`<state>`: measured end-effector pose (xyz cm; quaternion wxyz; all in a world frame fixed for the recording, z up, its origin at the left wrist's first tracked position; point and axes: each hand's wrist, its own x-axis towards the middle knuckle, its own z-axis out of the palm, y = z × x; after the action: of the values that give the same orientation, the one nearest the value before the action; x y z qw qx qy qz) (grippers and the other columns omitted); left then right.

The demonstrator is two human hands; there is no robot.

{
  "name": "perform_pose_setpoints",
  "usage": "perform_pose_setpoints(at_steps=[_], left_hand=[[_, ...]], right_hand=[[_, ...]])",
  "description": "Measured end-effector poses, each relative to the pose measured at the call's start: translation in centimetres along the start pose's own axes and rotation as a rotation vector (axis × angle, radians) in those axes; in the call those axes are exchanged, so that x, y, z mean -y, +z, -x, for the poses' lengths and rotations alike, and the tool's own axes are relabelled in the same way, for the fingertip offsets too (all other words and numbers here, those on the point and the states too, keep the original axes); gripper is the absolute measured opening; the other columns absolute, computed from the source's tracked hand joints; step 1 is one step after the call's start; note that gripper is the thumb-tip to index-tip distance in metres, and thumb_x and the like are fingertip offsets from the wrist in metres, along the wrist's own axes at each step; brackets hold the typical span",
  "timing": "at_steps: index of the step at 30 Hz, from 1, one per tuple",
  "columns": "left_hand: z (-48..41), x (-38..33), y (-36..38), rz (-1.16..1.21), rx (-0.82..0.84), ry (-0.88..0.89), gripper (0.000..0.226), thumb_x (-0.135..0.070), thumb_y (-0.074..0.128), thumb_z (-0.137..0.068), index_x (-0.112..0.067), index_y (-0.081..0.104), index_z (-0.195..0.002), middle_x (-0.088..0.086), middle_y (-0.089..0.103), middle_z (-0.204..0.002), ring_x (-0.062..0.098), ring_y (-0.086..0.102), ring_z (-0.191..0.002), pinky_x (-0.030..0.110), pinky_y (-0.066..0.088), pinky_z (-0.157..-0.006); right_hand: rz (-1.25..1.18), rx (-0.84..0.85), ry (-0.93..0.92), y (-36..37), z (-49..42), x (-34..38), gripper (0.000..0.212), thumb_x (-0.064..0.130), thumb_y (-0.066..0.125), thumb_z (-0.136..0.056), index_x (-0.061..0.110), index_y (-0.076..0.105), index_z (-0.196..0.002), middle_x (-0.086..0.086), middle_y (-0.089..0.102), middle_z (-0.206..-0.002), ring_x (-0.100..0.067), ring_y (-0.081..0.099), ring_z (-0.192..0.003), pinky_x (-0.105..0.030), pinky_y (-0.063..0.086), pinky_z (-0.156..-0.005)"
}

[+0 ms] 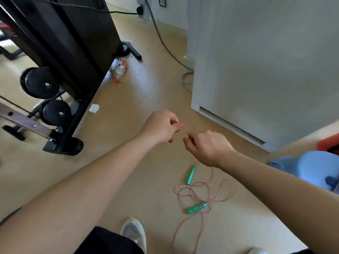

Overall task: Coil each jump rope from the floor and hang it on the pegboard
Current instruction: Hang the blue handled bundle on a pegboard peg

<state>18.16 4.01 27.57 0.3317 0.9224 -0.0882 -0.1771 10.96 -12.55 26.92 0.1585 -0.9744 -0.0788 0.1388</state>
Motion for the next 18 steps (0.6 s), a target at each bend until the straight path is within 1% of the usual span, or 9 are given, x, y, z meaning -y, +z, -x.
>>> perform_pose_setpoints(at_steps=[3,5,7,9,10,12,13,15,18], left_hand=[[-4.9,1.8,-0.8,-0.023,-0.036,-0.042,0.03,-0.043,0.067,-0.091,-0.027,0.063,-0.066,-0.007,0.055,-0.055,0.026,0.059,-0.055,0.037,0.054,-0.058],[-6.5,2.2,-2.1,0.04,-0.031,-0.08,0.026,-0.041,0.067,-0.092,-0.022,0.069,-0.073,-0.008,0.053,-0.053,0.021,0.054,-0.054,0.034,0.048,-0.059],[-6.6,1.4,-4.3,0.259,-0.058,-0.158,0.022,-0.036,0.069,-0.091,-0.018,0.072,-0.078,-0.006,0.055,-0.054,0.018,0.055,-0.051,0.027,0.043,-0.05],[-5.8,-0.3,-7.4,0.549,-0.116,-0.283,0.018,-0.03,0.073,-0.089,-0.013,0.07,-0.082,-0.005,0.059,-0.058,0.013,0.058,-0.05,0.021,0.042,-0.046],[-5.3,-1.3,-9.4,0.688,-0.142,-0.341,0.017,-0.028,0.075,-0.088,-0.013,0.068,-0.084,-0.005,0.061,-0.06,0.013,0.059,-0.052,0.021,0.043,-0.047],[-4.3,-3.8,-13.7,0.901,-0.129,-0.403,0.009,-0.022,0.072,-0.091,-0.015,0.066,-0.09,-0.005,0.065,-0.069,0.013,0.064,-0.059,0.024,0.047,-0.054],[-3.8,-5.1,-16.1,0.976,-0.105,-0.413,0.004,-0.018,0.068,-0.093,-0.015,0.066,-0.095,-0.005,0.067,-0.073,0.014,0.065,-0.065,0.025,0.049,-0.059],[-2.8,-7.8,-21.4,1.078,-0.072,-0.426,0.009,-0.013,0.063,-0.096,-0.015,0.067,-0.104,-0.003,0.068,-0.082,0.015,0.065,-0.073,0.027,0.05,-0.064],[-1.9,-11.6,-29.6,1.13,-0.056,-0.444,0.015,-0.011,0.063,-0.096,-0.013,0.066,-0.11,0.002,0.066,-0.091,0.015,0.064,-0.075,0.025,0.052,-0.064]], right_hand=[[-0.094,0.133,0.065,-0.8,-6.4,-0.9,0.038,0.05,0.026,-0.098,0.029,0.053,-0.081,0.002,0.067,-0.086,-0.025,0.061,-0.08,-0.04,0.053,-0.073],[-0.191,0.154,0.088,-1.8,-8.8,-0.4,0.036,0.046,0.03,-0.098,0.031,0.053,-0.074,0.007,0.068,-0.085,-0.021,0.061,-0.08,-0.04,0.053,-0.074],[-0.299,0.112,0.113,-3.9,-9.9,1.2,0.036,0.043,0.033,-0.099,0.029,0.052,-0.071,0.012,0.068,-0.08,-0.016,0.063,-0.077,-0.038,0.053,-0.071],[-0.394,0.104,0.124,-6.9,-10.4,3.1,0.035,0.041,0.036,-0.099,0.029,0.052,-0.07,0.015,0.067,-0.075,-0.013,0.065,-0.075,-0.038,0.053,-0.069],[-0.411,0.118,0.122,-8.8,-10.6,4.4,0.034,0.041,0.037,-0.099,0.03,0.051,-0.07,0.016,0.067,-0.074,-0.013,0.065,-0.074,-0.039,0.053,-0.068],[-0.451,0.13,0.132,-13.0,-10.8,7.1,0.032,0.042,0.038,-0.098,0.031,0.052,-0.071,0.019,0.066,-0.071,-0.013,0.064,-0.069,-0.042,0.054,-0.069],[-0.486,0.124,0.141,-15.3,-10.9,8.4,0.032,0.043,0.039,-0.097,0.031,0.053,-0.071,0.022,0.065,-0.069,-0.013,0.063,-0.067,-0.043,0.056,-0.069],[-0.554,0.115,0.171,-20.5,-11.1,11.6,0.031,0.044,0.039,-0.097,0.033,0.055,-0.072,0.025,0.063,-0.067,-0.012,0.064,-0.064,-0.044,0.058,-0.068],[-0.593,0.087,0.194,-28.9,-11.5,16.4,0.031,0.043,0.04,-0.098,0.036,0.056,-0.071,0.025,0.063,-0.067,-0.01,0.064,-0.061,-0.039,0.057,-0.066]])
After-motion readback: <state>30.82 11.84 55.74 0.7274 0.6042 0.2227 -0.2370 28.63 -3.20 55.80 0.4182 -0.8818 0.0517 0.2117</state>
